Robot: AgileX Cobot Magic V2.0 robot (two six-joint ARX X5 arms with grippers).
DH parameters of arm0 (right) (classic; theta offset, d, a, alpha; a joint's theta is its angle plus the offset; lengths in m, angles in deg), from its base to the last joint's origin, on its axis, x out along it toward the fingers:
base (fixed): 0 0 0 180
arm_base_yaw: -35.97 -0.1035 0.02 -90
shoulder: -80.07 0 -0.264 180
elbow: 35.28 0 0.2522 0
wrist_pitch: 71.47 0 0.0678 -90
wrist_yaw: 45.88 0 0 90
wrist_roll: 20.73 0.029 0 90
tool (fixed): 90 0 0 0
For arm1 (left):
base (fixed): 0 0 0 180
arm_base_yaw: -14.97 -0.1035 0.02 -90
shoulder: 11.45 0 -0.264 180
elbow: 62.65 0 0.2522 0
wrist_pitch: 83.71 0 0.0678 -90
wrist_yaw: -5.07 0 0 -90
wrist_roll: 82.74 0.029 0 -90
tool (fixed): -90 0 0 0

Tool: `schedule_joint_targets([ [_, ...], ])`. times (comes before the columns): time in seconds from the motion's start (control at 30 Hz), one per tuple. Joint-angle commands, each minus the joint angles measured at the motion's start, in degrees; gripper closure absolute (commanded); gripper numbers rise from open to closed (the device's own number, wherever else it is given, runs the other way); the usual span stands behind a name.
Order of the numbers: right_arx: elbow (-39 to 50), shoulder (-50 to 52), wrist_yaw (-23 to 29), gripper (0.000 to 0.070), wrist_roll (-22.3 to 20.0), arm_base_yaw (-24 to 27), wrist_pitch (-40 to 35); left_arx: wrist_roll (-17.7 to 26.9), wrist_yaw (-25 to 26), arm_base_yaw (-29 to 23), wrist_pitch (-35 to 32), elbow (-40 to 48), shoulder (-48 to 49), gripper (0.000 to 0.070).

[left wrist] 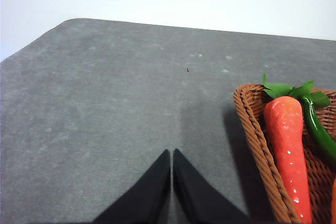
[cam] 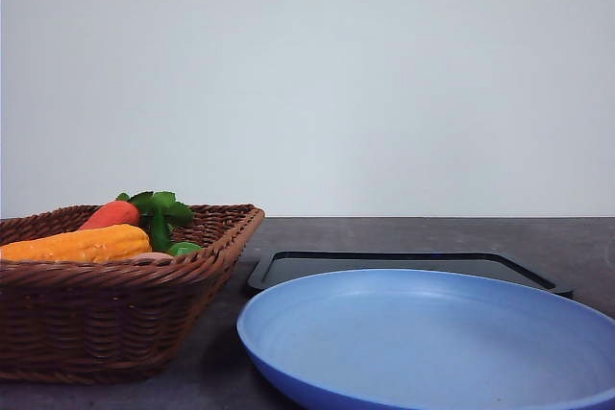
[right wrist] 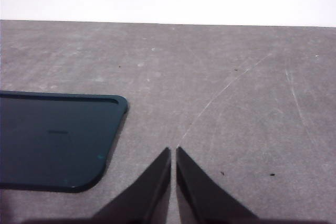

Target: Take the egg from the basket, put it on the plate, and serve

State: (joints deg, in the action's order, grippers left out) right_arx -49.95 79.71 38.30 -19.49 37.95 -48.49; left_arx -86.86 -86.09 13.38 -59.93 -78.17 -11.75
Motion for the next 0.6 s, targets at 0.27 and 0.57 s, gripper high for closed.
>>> schedule_joint_targets([
  [0.27,0.2,0.2,-0.4,0.0700,17.1,0.0,-9.3,-13.9,0.1,0.0,-2.4,1.5,0.1,0.0700],
  [0.57,-2.6,0.1,-4.3,0.0700,26.6,0.0,-7.2,-19.4,8.4,0.0,-0.5,-0.2,0.0,0.0700],
])
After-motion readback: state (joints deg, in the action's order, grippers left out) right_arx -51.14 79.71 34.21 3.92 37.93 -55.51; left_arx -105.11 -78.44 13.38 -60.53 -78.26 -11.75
